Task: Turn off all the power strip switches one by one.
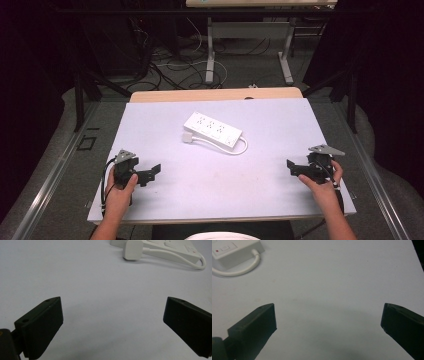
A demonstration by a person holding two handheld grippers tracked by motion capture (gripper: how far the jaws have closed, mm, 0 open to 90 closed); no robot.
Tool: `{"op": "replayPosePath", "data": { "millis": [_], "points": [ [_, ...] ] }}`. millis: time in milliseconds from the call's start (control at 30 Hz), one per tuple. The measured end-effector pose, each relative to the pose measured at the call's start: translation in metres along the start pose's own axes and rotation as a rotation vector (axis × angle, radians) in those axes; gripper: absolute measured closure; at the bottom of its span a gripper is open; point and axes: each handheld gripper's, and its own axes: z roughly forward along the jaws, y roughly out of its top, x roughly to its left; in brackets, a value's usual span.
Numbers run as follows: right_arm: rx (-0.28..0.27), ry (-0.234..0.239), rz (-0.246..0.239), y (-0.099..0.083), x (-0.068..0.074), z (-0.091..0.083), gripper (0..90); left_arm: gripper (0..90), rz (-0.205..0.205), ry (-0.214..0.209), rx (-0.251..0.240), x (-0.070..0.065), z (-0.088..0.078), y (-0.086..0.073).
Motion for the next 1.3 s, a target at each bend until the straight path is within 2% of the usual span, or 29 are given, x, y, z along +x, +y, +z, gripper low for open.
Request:
{"op": "replayPosePath", "data": {
  "millis": [133,233,267,333,467,533,833,900,1300],
  "points": [
    [0.002,0.025,-0.01,0.001,0.01,-0.002,0.0,2.8,0.004,-0.005,0.01,0.0,-0.002,0.001],
    [0.008,0.029,-0.028,0.002,0.014,0.002,0.0,2.8,0.014,-0.007,0.007,-0.001,-0.003,0.002],
    [0.018,0.031,-0.045,0.002,0.017,0.006,0.0,2.8,0.011,-0.003,-0.011,-0.002,-0.002,0.001],
    [0.029,0.039,-0.059,0.002,0.02,0.01,0.0,2.8,0.016,-0.006,0.004,-0.002,-0.003,0.001],
    [0.022,0.021,-0.093,0.005,0.028,0.011,0.0,3.0,0.024,-0.01,0.013,-0.004,-0.003,0.0],
    [0.024,0.028,-0.113,0.008,0.032,0.011,0.0,3.5,0.028,-0.007,0.015,-0.004,-0.003,0.0],
    [0.034,0.071,-0.126,0.02,0.048,0.017,0.0,3.8,0.03,-0.011,0.021,-0.005,-0.001,0.0],
    [0.034,0.086,-0.146,0.026,0.053,0.02,0.0,3.8,0.034,-0.009,0.023,-0.006,-0.001,0.0],
    [0.044,0.145,-0.179,0.051,0.076,0.03,1.0,4.0,0.027,0.001,0.015,-0.006,-0.002,-0.001]
  ]
}}
